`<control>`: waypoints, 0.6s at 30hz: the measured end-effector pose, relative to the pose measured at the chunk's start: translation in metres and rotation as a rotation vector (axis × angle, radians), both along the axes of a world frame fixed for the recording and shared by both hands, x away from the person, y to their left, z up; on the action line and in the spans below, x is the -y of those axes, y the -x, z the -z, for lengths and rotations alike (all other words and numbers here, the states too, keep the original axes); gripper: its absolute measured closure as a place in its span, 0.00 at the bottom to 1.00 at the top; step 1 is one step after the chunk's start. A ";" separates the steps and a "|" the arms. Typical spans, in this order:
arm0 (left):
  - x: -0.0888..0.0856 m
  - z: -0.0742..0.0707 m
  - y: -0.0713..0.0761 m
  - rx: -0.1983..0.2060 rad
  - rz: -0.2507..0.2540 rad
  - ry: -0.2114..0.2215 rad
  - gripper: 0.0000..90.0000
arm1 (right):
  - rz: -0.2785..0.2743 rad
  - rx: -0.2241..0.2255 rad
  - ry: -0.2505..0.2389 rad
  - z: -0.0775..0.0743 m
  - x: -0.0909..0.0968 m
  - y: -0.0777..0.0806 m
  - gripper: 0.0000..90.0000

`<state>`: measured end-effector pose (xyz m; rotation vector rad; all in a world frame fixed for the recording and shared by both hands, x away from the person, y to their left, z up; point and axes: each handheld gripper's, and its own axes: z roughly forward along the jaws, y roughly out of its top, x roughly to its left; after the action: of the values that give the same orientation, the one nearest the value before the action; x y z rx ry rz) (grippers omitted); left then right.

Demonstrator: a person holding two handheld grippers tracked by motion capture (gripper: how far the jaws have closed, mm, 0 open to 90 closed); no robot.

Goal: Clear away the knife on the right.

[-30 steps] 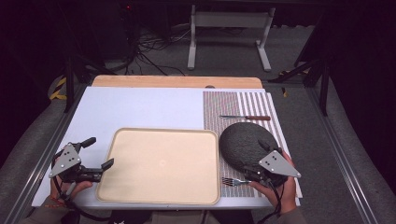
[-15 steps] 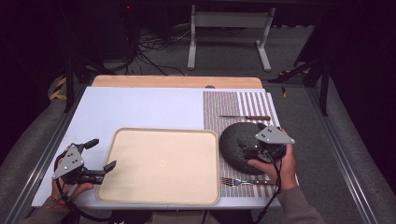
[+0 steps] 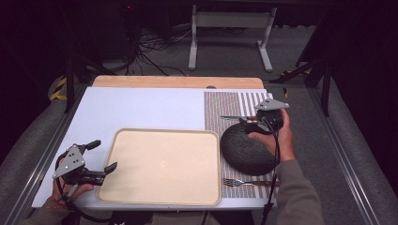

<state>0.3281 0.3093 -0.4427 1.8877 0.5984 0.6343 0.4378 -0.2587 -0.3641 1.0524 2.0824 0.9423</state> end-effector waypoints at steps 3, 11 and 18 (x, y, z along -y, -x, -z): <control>0.000 0.001 0.000 0.004 0.005 -0.002 0.05 | 0.010 -0.011 0.049 0.002 -0.001 -0.013 0.16; 0.000 0.004 0.001 -0.029 -0.002 -0.024 0.06 | 0.047 -0.130 0.077 0.018 0.010 -0.045 0.21; -0.004 0.006 0.005 -0.043 0.000 -0.007 0.06 | 0.090 -0.196 0.078 0.030 0.021 -0.070 0.21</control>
<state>0.3233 0.3135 -0.4485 1.9120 0.6247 0.5976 0.5081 -0.2800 -0.3943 1.2279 2.1895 0.7332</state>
